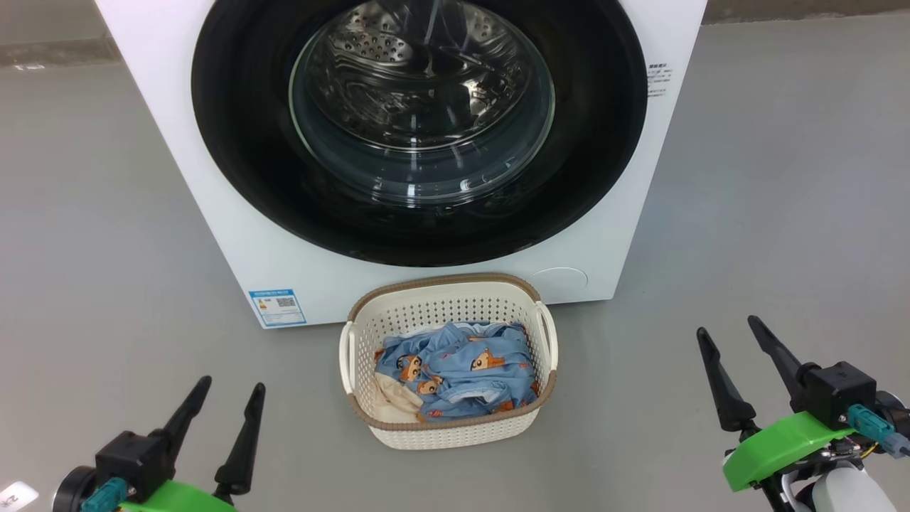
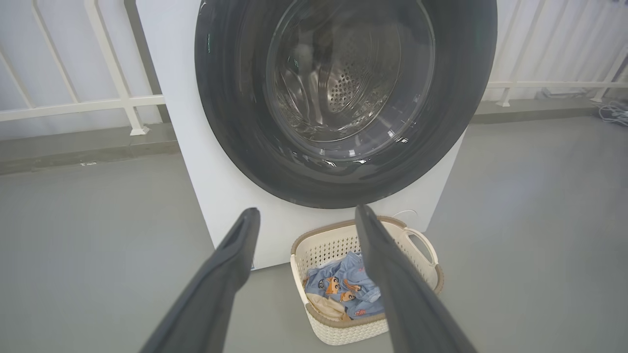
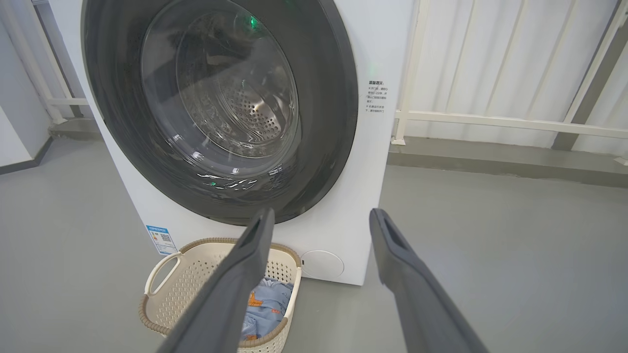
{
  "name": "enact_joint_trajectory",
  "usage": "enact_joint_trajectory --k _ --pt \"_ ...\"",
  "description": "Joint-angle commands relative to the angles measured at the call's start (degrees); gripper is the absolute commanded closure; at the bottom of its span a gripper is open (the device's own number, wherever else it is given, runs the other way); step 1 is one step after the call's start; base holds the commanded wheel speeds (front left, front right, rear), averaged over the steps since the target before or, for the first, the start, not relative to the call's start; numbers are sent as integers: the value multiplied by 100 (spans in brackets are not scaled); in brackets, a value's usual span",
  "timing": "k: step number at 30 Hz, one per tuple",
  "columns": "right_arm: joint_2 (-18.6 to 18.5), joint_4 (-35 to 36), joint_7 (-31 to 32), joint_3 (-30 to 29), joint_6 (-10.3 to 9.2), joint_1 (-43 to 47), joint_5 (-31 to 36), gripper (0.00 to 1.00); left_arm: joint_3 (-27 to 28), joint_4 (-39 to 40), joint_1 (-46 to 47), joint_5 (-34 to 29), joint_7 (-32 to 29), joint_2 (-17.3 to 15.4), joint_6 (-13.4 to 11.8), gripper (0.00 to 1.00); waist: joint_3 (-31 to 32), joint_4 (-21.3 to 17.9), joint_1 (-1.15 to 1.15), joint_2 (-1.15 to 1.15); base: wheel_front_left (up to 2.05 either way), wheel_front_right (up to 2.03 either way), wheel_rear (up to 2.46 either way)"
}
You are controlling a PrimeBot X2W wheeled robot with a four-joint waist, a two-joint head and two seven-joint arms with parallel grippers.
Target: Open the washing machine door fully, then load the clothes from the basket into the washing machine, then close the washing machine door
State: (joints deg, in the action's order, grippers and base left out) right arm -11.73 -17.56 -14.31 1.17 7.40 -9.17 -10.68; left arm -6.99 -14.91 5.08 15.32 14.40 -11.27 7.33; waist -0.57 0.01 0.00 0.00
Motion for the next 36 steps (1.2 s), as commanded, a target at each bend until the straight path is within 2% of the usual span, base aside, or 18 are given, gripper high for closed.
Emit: enact_joint_trajectory --k 1,11,36 --pt "-22 86 -69 53 9 -191 23 0 255 87 307 -61 60 -89 15 0 -1 3 0 0 0 0 0" --pt "116 -105 -69 -124 9 -239 43 0 493 -74 329 -133 60 34 15 0 -8 10 0 0 0 0 0" --pt "126 -163 -69 -126 9 -226 10 0 883 -305 369 -235 60 255 15 0 12 29 0 0 0 0 0"
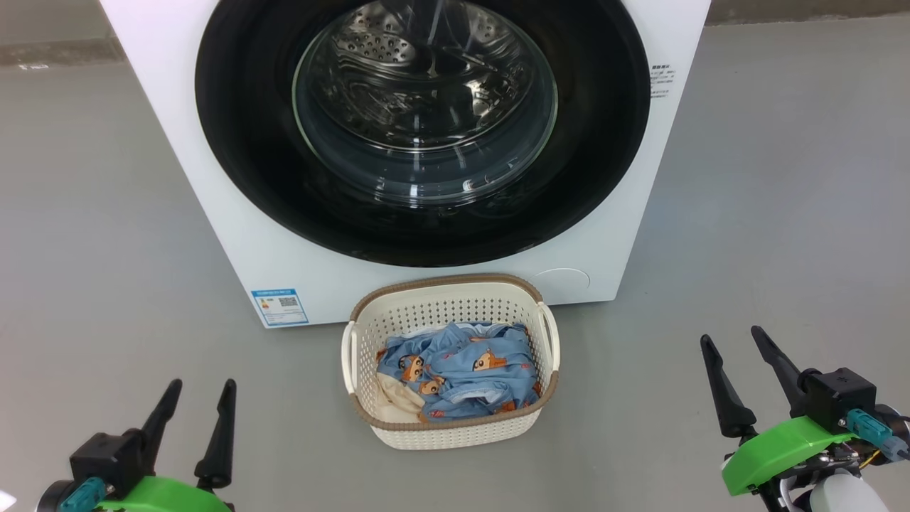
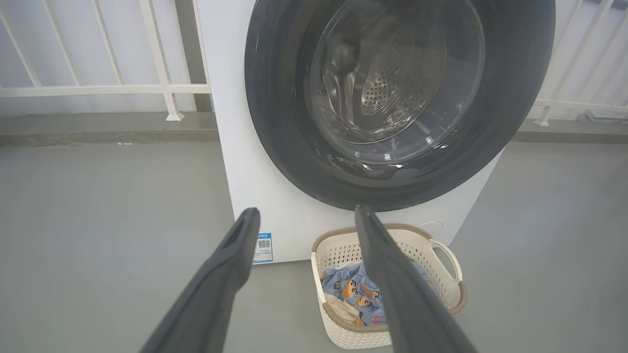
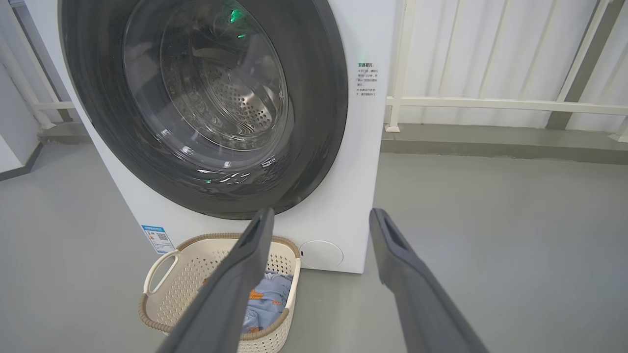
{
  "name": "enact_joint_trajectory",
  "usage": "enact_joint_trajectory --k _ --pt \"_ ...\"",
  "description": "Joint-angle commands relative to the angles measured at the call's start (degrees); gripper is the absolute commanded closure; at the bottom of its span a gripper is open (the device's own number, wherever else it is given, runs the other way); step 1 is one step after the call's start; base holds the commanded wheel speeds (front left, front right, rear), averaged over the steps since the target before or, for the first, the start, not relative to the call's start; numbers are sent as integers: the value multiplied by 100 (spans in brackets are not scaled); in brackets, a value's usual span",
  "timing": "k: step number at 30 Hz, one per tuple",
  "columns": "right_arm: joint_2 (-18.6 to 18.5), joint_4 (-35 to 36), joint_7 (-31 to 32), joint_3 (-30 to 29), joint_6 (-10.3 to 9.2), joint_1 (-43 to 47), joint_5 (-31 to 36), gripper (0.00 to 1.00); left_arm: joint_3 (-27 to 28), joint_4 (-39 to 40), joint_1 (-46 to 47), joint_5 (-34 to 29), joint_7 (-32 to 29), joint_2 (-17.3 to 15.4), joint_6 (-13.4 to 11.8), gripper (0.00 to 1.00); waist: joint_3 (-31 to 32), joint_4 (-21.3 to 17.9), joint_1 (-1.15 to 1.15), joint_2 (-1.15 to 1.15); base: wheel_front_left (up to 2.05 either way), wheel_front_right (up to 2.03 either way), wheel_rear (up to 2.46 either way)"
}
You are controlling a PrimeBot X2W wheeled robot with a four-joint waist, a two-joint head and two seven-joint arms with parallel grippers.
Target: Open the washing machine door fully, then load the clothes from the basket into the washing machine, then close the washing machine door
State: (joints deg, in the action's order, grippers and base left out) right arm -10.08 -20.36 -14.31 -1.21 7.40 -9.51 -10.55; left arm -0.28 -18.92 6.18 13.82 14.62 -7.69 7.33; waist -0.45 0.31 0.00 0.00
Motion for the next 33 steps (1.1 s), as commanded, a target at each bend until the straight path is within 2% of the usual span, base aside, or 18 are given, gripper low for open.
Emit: enact_joint_trajectory --k 1,16,27,33 --pt "-43 115 -69 109 9 -192 2 0 225 103 257 -96 38 -92 15 0 -1 2 0 0 0 0 0" --pt "-42 107 -69 80 9 -201 28 0 351 208 252 -3 38 18 15 0 -21 18 0 0 0 0 0" --pt "-29 110 -69 58 9 -208 -1 0 428 198 270 -236 38 26 15 0 7 6 0 0 3 3 -5" --pt "-34 125 -69 35 9 -191 -3 0 407 192 260 -282 38 37 15 0 22 15 0 0 45 45 -90"
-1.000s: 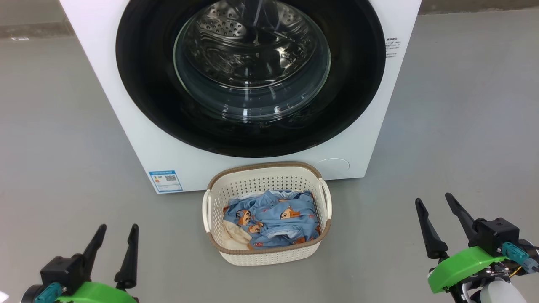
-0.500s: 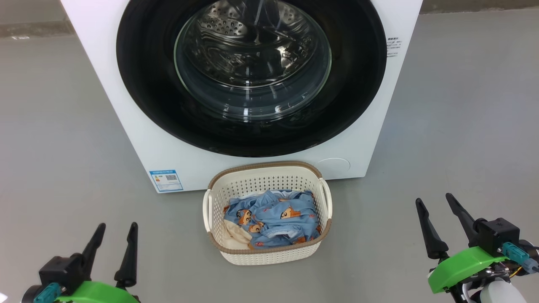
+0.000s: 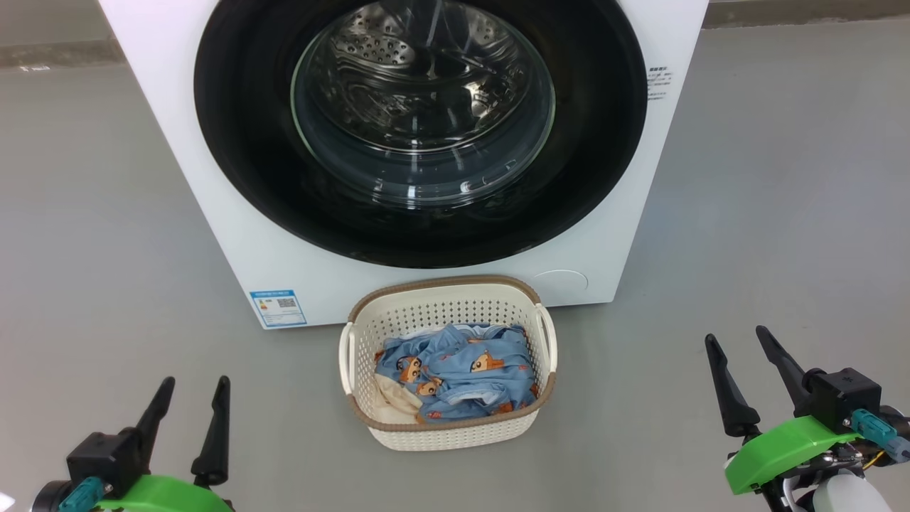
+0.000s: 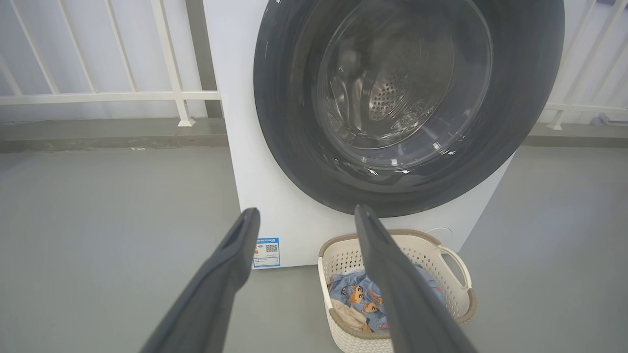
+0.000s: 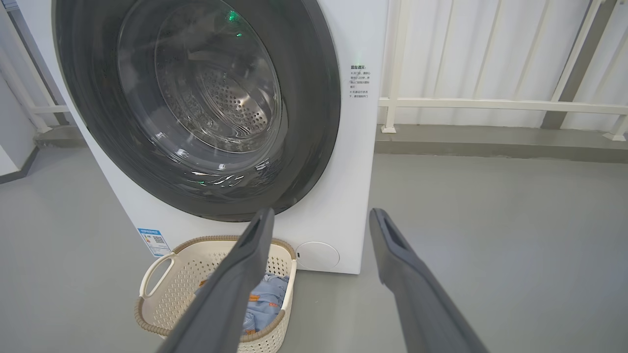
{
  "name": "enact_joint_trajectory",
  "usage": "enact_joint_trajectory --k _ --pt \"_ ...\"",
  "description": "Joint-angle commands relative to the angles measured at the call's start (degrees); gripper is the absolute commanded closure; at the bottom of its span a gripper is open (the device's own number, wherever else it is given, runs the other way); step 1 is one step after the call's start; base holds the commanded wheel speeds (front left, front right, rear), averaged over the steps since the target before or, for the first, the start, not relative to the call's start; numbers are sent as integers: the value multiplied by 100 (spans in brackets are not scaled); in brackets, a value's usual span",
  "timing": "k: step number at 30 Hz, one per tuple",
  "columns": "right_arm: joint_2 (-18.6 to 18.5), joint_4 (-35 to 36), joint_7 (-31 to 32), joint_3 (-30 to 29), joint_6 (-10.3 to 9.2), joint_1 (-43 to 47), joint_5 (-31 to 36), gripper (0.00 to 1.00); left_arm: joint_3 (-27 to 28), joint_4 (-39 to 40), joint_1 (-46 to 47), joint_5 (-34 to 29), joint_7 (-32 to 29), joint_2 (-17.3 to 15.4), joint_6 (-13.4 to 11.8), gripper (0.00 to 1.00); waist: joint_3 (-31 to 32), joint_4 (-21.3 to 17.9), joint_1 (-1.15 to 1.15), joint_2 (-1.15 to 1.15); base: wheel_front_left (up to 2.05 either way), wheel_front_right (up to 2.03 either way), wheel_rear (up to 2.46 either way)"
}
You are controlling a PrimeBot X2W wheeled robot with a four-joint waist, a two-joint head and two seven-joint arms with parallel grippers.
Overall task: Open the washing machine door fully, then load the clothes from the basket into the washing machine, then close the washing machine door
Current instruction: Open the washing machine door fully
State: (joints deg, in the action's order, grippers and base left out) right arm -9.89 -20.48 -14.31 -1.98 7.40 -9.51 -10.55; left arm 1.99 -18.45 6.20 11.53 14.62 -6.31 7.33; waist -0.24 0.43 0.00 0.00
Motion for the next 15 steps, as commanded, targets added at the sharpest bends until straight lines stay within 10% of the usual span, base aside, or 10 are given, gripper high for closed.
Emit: enact_joint_trajectory --k 1,15 --pt "-51 139 -69 110 9 -188 -4 0 180 141 258 -57 38 -101 15 0 2 3 0 0 72 72 -145" --pt "-29 133 -69 77 9 -164 -18 0 235 269 277 24 38 -46 15 0 5 1 0 0 112 112 -223"
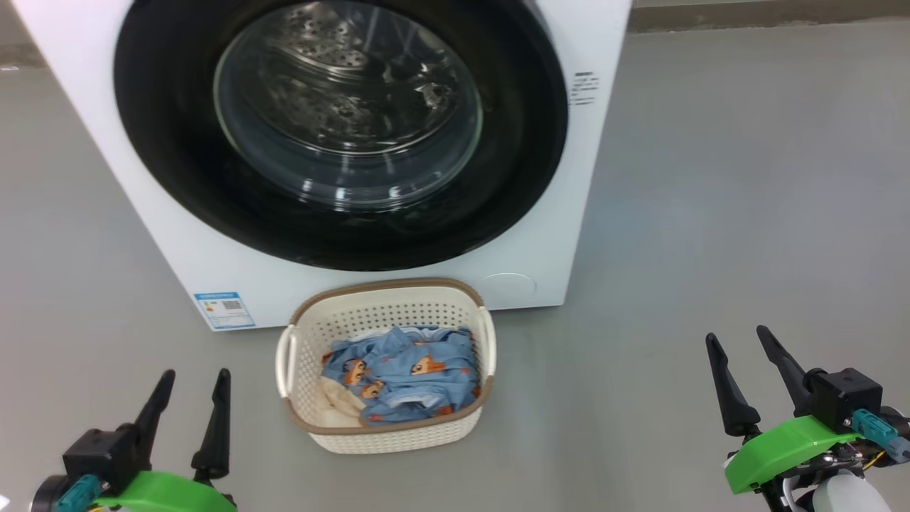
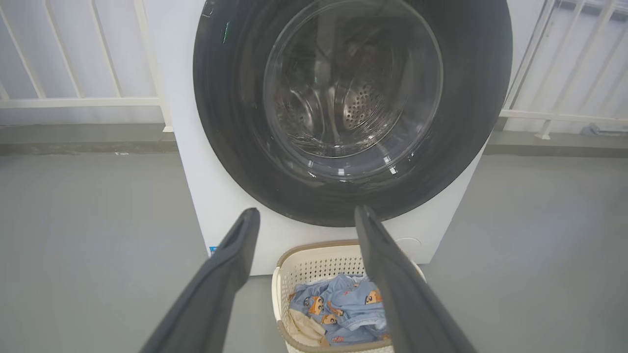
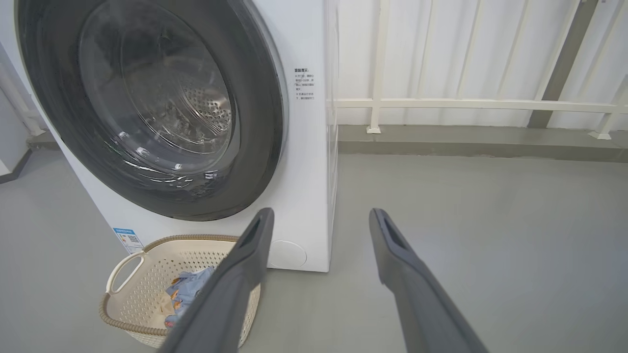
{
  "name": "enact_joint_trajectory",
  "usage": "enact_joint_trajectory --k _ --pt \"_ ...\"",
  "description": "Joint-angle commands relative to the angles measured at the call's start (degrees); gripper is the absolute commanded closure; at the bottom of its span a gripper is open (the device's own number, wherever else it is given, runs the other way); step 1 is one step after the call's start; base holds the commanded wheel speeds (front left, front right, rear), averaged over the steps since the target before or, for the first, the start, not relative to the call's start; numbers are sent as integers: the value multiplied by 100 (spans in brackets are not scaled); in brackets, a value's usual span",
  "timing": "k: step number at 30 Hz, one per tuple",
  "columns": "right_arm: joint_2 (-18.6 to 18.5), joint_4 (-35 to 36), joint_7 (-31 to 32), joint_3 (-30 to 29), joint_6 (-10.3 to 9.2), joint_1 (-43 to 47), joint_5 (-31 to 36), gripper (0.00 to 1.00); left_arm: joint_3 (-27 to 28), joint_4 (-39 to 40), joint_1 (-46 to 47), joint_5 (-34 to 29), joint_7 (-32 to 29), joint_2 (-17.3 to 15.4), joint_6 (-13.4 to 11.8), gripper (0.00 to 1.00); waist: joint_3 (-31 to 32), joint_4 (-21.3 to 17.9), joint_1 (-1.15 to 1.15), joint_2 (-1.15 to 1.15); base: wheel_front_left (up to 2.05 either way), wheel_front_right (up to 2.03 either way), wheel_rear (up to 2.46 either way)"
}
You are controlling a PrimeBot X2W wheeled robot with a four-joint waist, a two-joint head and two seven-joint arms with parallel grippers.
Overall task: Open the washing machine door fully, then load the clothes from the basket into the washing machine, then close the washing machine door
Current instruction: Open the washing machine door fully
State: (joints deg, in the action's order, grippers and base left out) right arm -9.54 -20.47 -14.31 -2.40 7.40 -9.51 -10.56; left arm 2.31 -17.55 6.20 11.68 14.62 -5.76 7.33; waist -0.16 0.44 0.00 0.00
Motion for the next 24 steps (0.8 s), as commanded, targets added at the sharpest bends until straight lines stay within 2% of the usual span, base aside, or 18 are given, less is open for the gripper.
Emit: enact_joint_trajectory --k 1,11,24 --pt "-63 139 -69 112 9 -166 -15 0 233 220 267 -3 38 -98 15 0 -7 0 0 0 112 112 -223" --pt "-36 186 -69 116 9 -181 -11 0 199 302 205 -49 38 -76 15 0 -61 -8 0 0 68 68 -137" --pt "-62 199 -69 126 9 -186 -48 0 197 392 158 -120 38 -60 15 0 -54 -1 0 0 4 4 -8"
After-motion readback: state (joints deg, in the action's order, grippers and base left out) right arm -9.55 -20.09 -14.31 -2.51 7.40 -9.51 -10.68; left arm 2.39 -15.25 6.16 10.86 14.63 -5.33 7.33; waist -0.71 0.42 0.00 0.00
